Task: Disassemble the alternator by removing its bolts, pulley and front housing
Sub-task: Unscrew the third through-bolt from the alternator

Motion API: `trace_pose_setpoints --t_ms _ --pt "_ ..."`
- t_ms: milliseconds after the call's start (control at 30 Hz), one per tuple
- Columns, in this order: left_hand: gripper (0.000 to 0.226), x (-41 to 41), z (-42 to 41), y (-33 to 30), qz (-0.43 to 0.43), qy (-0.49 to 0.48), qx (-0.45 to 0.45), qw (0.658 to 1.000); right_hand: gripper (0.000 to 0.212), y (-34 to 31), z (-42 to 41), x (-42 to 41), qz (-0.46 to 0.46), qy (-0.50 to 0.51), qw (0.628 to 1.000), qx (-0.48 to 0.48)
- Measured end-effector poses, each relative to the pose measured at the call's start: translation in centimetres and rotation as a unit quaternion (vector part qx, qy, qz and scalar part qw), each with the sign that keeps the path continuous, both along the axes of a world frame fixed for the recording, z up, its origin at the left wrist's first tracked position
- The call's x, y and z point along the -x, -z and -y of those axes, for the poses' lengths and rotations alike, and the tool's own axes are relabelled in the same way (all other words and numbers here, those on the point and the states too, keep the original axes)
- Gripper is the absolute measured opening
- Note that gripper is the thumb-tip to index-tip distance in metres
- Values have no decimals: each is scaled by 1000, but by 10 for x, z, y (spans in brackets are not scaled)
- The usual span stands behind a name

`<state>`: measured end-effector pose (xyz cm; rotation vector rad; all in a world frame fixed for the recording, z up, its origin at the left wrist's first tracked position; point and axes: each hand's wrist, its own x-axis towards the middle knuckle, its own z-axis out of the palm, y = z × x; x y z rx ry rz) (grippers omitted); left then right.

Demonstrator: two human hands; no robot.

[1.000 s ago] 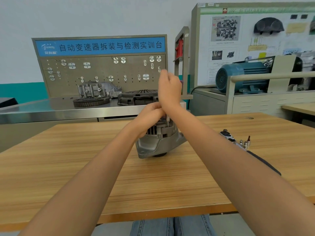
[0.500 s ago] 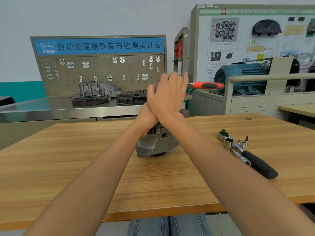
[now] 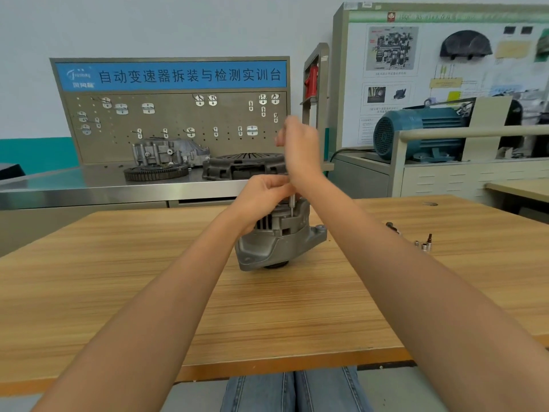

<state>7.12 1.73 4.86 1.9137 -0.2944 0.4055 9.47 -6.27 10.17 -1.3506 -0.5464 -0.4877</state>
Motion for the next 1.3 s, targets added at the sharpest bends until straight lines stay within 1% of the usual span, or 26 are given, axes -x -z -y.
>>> trace_pose_setpoints --t_ms 33,67,100,133,167,233,267,300,367,400,467,567,667,733,767,800,833,867,900,933,1000,1033,1100,1133,1200,1300 --pt "15 -1 -1 0 9 -15 -1 1000 31 8 -3 -1 81 110 986 96" --pt "18 -1 -2 0 19 -34 -5 999 22 17 -5 -1 150 240 939 197" --pt "20 -2 -3 0 28 -50 -11 998 16 24 -9 -2 186 354 873 279" --pt "21 -2 -3 1 34 -59 -17 998 22 28 -11 -2 191 425 823 325" --pt "21 -2 -3 2 40 -60 -22 997 27 29 -12 -1 189 451 804 338" --pt "22 -2 -1 2 47 -60 -19 997 23 24 -12 0 194 414 836 304" --pt "22 -2 0 2 44 -60 -13 997 21 21 -11 0 192 373 868 266" --pt "21 -1 1 1 38 -54 -6 998 27 16 -9 1 179 316 904 224" --pt "12 0 2 0 17 -26 -3 1000 43 7 0 0 101 132 981 103" --pt "11 0 2 0 10 -14 -9 1000 45 2 4 0 44 41 997 45" --pt "13 -1 2 1 6 1 -18 1000 46 -4 10 -1 -38 -70 997 -16" --pt "25 -2 1 2 3 -3 -12 1000 48 -9 10 -1 -76 -130 987 -62" --pt "20 -1 0 2 10 -4 5 1000 46 -6 3 3 -67 -88 992 -61" --pt "11 -1 1 1 14 -24 10 1000 42 2 -1 4 22 8 1000 4" --pt "16 -2 1 2 21 -41 8 999 37 8 -3 3 92 106 987 79" --pt "22 -3 2 2 25 -62 7 998 29 15 -4 2 154 231 946 166" --pt "24 -4 2 2 25 -77 6 997 19 21 -6 2 184 343 890 239" --pt "24 -3 3 2 21 -88 4 996 19 25 -8 1 183 416 844 286" --pt "23 -3 4 2 19 -93 3 995 23 26 -10 2 178 448 820 308" --pt "22 -2 4 2 20 -94 4 995 24 26 -11 2 180 449 820 305" --pt "20 -2 4 2 25 -88 7 996 18 22 -12 2 189 395 863 253" --pt "19 -1 3 2 26 -84 8 996 23 19 -11 3 188 346 894 214" --pt "22 1 3 1 27 -67 11 997 42 10 -9 4 147 191 964 113" --pt "22 3 4 0 22 -52 9 998 46 5 -9 6 102 109 987 58" --pt "15 3 4 0 6 -22 2 1000 46 -2 -6 6 14 -10 1000 -22" --pt "21 4 3 0 -7 1 0 1000 41 -9 1 3 -67 -114 988 -86"
